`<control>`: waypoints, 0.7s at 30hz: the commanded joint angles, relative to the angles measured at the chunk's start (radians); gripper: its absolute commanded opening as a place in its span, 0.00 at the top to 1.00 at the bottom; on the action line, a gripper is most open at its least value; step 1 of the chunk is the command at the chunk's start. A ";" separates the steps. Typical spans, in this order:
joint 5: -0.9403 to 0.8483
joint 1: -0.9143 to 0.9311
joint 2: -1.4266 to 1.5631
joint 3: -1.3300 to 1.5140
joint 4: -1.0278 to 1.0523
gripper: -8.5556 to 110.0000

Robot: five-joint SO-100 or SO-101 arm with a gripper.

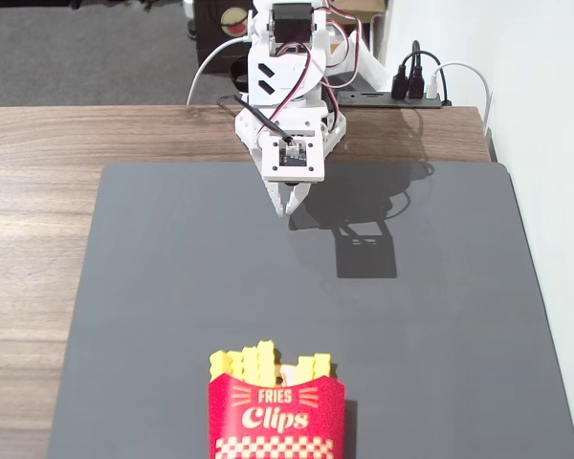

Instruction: Grab a fry

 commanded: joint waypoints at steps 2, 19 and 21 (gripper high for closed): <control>0.026 0.031 0.002 0.023 -0.072 0.92; 0.043 0.060 -0.002 0.021 -0.172 0.92; 0.040 0.075 -0.014 0.014 -0.206 0.92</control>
